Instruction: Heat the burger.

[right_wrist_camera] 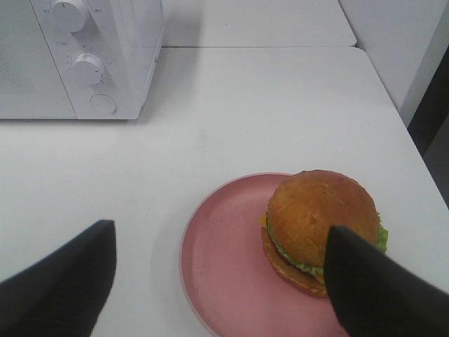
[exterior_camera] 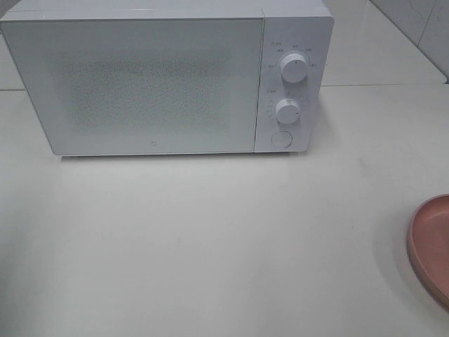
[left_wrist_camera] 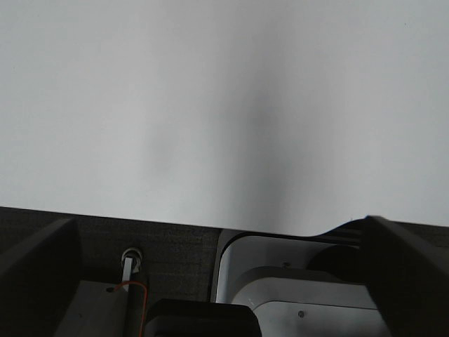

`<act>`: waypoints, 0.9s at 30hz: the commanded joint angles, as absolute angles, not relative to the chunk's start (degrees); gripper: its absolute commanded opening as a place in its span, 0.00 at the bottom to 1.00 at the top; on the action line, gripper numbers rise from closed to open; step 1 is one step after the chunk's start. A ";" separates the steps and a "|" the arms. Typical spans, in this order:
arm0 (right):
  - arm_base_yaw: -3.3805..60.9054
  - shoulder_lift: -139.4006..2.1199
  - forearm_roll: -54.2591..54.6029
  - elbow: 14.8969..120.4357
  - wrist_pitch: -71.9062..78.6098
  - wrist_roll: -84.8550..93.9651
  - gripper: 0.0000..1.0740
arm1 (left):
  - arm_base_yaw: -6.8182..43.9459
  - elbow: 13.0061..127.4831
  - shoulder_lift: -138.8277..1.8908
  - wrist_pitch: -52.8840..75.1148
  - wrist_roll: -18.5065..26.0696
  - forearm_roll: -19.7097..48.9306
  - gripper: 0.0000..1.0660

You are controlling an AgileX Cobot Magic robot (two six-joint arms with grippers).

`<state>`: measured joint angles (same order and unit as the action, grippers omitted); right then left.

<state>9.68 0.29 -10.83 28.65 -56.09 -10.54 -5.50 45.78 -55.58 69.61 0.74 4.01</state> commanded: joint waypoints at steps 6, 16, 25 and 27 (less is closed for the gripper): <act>9.34 1.72 -10.94 28.53 -55.46 -10.26 0.71 | -5.79 36.15 -39.19 67.38 2.12 3.84 0.94; 9.34 1.72 -10.94 28.53 -55.46 -10.26 0.71 | -5.79 30.25 -19.14 62.22 2.46 4.30 0.94; 9.34 1.72 -10.94 28.53 -55.46 -10.26 0.71 | -5.79 29.79 -5.50 61.31 2.46 4.35 0.94; 9.34 1.72 -10.94 28.53 -55.46 -10.26 0.71 | -5.79 29.79 -4.01 61.31 2.46 4.64 0.94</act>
<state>9.68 0.29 -10.83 28.65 -56.09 -10.54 -5.50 29.97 -5.27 62.17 2.18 4.24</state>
